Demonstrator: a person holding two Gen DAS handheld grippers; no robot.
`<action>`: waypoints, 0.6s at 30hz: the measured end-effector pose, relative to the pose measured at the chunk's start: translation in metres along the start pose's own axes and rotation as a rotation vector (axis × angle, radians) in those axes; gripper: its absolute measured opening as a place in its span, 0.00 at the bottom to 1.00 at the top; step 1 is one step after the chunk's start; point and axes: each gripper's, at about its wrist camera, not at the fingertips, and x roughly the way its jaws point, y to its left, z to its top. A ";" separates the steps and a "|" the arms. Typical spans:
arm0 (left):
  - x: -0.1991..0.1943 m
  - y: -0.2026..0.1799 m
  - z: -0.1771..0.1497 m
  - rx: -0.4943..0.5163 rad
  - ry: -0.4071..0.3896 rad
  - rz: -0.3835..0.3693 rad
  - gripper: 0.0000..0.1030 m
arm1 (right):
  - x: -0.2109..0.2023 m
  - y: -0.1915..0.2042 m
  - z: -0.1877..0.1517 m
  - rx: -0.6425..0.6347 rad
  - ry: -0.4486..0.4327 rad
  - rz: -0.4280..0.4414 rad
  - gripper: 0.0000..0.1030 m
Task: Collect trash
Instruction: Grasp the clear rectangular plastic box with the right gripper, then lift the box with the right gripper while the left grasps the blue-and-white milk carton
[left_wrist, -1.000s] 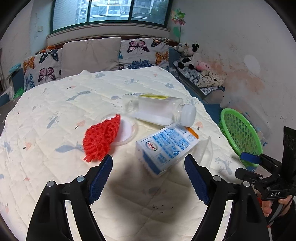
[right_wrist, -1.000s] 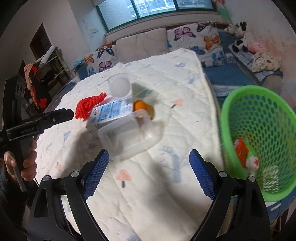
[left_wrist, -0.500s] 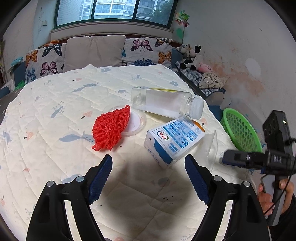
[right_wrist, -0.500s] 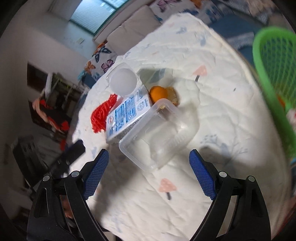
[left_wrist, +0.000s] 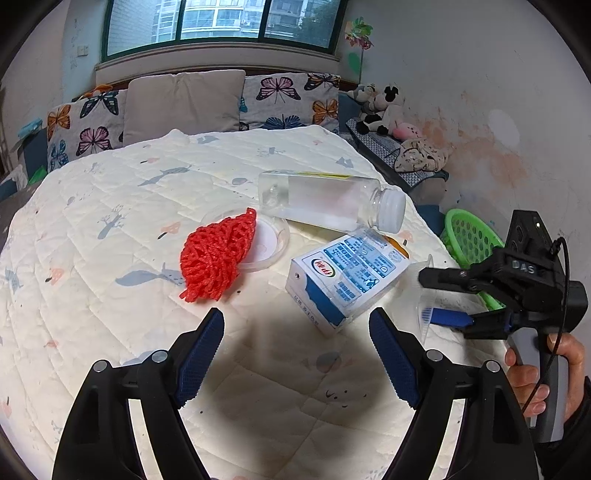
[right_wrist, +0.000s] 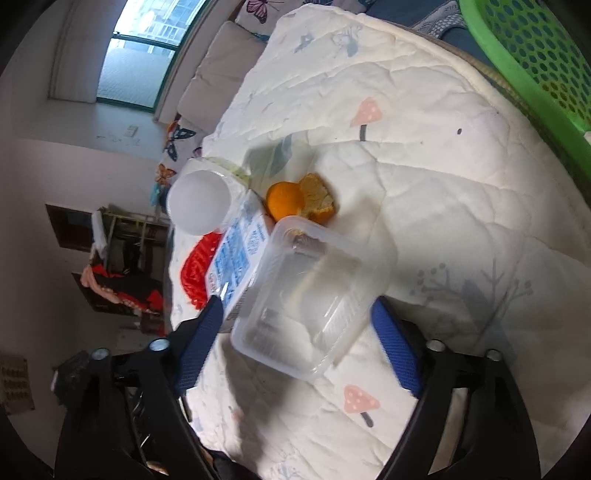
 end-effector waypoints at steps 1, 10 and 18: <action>0.001 -0.003 0.001 0.009 0.000 0.003 0.76 | 0.000 0.000 0.000 -0.001 0.001 -0.008 0.68; 0.022 -0.031 0.016 0.130 0.027 0.007 0.82 | -0.022 0.002 -0.002 -0.110 -0.021 -0.023 0.60; 0.049 -0.051 0.033 0.242 0.062 -0.014 0.85 | -0.041 0.006 -0.005 -0.239 -0.035 -0.076 0.60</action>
